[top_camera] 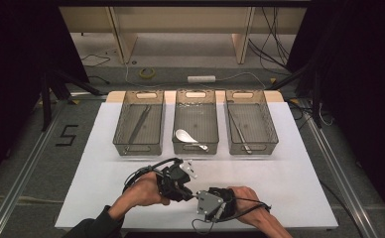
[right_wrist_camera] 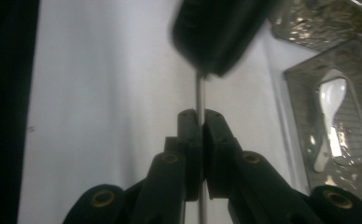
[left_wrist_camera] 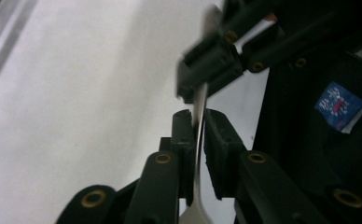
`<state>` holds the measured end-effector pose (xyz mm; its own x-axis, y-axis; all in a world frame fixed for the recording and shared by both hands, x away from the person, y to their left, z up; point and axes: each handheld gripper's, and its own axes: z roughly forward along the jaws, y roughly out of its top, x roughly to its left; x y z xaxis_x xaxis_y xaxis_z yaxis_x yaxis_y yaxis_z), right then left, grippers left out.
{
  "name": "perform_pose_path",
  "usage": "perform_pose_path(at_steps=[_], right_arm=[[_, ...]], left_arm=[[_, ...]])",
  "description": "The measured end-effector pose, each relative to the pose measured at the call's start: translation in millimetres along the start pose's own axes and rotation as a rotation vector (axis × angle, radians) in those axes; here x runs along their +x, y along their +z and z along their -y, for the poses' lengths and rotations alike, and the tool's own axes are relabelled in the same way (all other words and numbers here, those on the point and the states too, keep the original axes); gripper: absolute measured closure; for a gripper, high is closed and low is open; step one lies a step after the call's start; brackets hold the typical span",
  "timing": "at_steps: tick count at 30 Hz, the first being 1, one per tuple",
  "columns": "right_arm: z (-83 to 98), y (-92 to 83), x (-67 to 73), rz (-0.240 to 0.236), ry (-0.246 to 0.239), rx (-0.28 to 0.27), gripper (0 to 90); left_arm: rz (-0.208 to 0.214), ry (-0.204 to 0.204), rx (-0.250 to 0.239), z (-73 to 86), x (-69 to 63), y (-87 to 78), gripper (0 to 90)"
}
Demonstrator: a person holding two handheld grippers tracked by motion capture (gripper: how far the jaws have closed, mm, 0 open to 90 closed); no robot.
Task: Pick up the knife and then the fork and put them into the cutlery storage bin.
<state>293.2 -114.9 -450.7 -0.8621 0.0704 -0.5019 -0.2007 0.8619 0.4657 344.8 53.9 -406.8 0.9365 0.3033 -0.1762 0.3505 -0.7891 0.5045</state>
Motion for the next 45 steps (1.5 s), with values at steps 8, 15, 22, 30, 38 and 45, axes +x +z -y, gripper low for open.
perform_pose_path(at_steps=[8,15,22,30,38,45], right_arm=[[5.4,-0.4,-3.0,0.006,-0.002,0.029,87.5],[12.6,-1.1,-8.0,-0.010,0.023,0.045,87.5],[23.0,-4.7,-14.0,0.008,0.101,0.043,87.5],[40.9,-13.5,-30.3,0.032,0.195,0.055,87.5],[63.2,-22.9,-51.6,0.062,0.387,0.026,87.5],[78.1,-31.0,-64.2,0.065,0.530,0.007,87.5]], left_arm=[[-0.013,-0.024,-0.086,1.6,5.1,-9.6,50.0],[-0.075,-0.061,-0.189,4.2,12.1,-20.1,35.6],[-0.133,-0.080,-0.303,10.6,17.3,-31.9,26.4],[-0.219,-0.112,-0.408,21.6,22.0,-41.3,21.1],[-0.275,-0.163,-0.534,43.1,27.4,-48.6,19.3],[-0.314,-0.231,-0.610,61.1,33.0,-51.6,19.0]])
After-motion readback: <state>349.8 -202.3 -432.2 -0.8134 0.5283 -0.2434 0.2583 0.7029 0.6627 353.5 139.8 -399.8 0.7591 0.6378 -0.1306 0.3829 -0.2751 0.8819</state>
